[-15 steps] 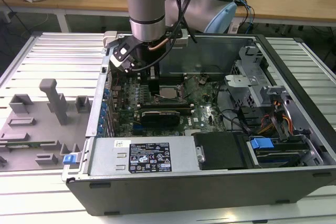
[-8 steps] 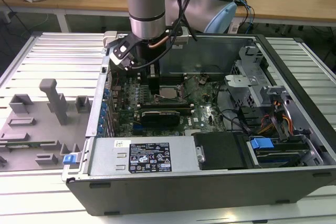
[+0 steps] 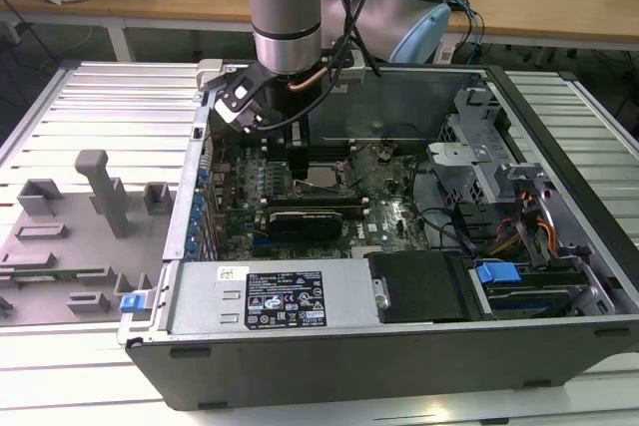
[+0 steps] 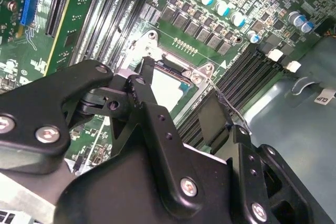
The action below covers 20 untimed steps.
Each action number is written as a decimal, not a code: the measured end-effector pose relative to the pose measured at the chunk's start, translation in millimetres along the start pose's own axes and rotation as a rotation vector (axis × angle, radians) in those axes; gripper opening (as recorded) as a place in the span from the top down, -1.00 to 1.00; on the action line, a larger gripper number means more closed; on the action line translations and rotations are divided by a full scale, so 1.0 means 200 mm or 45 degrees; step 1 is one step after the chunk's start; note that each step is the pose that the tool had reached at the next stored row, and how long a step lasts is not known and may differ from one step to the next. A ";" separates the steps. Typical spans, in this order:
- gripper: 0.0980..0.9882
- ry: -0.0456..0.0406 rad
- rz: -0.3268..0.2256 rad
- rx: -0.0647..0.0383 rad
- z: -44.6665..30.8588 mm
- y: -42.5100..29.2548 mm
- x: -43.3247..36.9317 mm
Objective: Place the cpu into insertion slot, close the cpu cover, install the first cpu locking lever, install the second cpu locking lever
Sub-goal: 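Place the cpu into insertion slot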
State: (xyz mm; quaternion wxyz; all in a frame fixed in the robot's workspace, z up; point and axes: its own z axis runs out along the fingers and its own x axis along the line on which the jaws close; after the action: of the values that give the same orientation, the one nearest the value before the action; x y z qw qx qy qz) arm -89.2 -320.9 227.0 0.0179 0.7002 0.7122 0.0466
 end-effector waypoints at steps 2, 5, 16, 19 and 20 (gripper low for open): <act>-0.15 0.002 -0.025 0.001 0.001 0.000 0.000; -0.15 0.004 -0.044 0.002 0.001 0.000 0.000; -0.15 0.009 -0.121 0.005 0.001 0.004 0.000; -0.15 0.009 -0.120 0.006 0.003 0.027 0.000; -0.15 0.009 -0.121 0.006 0.004 0.033 0.000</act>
State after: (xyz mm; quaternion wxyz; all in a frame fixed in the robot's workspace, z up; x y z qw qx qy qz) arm -82.5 -320.8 226.9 0.0157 0.6656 0.7447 0.0465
